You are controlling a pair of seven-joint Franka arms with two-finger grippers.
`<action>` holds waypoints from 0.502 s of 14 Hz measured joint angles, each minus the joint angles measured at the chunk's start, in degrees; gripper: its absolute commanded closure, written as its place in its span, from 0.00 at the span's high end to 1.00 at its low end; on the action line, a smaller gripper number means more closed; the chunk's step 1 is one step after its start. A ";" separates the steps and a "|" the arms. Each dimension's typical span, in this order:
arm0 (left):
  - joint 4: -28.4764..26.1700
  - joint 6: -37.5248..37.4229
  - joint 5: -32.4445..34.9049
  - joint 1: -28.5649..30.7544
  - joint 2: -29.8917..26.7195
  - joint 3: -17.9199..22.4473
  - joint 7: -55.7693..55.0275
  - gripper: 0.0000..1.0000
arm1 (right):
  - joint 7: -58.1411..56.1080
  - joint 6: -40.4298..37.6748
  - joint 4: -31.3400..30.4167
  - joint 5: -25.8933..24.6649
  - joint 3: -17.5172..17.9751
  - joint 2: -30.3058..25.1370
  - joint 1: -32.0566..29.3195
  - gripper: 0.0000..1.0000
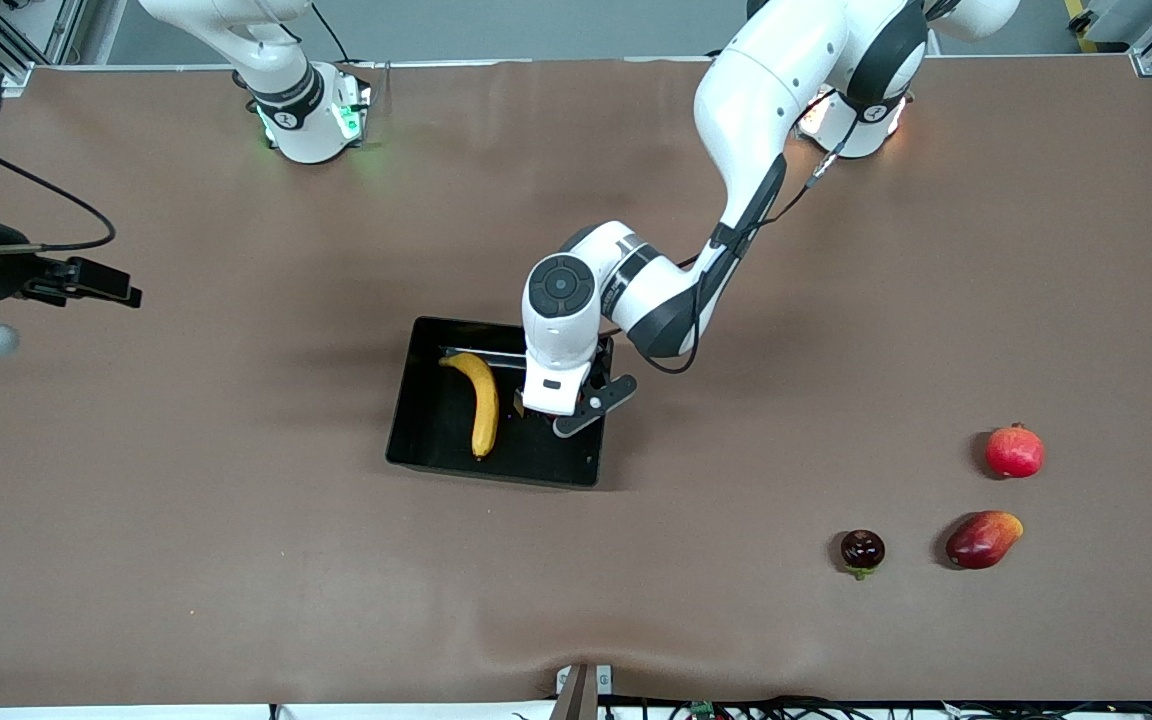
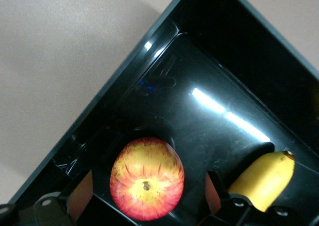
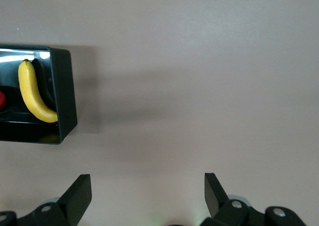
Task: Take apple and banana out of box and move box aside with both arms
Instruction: 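Lower the left gripper into the tray and grasp the red-yellow apple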
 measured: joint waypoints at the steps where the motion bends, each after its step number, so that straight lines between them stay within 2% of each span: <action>1: 0.10 0.06 0.00 -0.03 0.31 0.00 0.00 1.00 | 0.00 0.00 0.00 0.01 0.81 0.00 -1.15 1.00; 7: 0.28 1.83 0.00 -0.75 1.36 0.12 0.01 1.00 | 0.00 0.15 -0.01 -1.05 2.49 0.00 -2.98 1.00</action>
